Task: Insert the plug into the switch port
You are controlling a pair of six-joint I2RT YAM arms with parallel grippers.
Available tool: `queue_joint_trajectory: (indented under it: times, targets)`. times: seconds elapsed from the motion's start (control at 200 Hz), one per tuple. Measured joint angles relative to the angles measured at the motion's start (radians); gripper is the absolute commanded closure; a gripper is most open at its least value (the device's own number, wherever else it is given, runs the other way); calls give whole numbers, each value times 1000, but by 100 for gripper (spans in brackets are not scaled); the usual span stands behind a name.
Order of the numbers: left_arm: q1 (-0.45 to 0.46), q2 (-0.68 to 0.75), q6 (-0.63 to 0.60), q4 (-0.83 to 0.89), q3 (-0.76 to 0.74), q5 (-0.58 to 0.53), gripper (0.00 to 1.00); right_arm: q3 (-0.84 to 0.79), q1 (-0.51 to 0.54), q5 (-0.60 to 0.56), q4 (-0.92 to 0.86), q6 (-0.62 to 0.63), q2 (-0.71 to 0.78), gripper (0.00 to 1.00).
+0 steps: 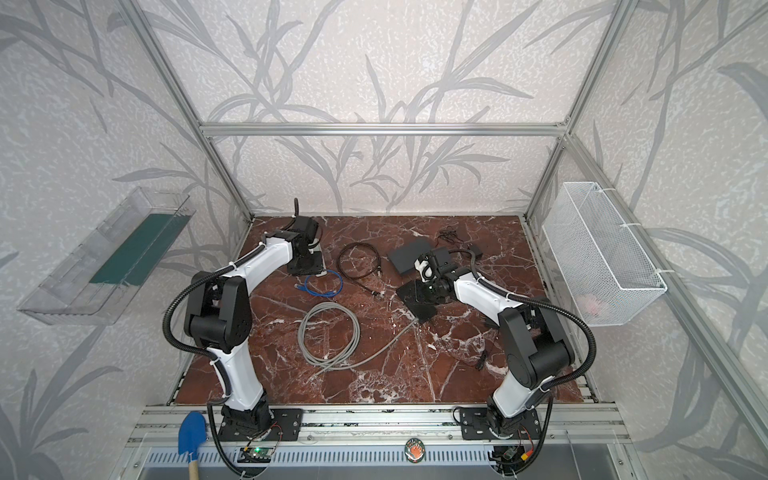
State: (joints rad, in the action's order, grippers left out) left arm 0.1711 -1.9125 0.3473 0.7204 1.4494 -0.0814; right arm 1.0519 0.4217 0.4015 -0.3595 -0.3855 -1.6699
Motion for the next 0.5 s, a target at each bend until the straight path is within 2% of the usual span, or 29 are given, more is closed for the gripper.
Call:
queue_joint_trajectory:
  times: [0.3, 0.5]
  targets:
    - [-109, 54, 194, -114, -184, 69, 53, 83, 24, 1, -3, -6, -73, 53]
    - [-126, 110, 322, -193, -226, 87, 50, 119, 30, 5, -17, -6, -111, 53]
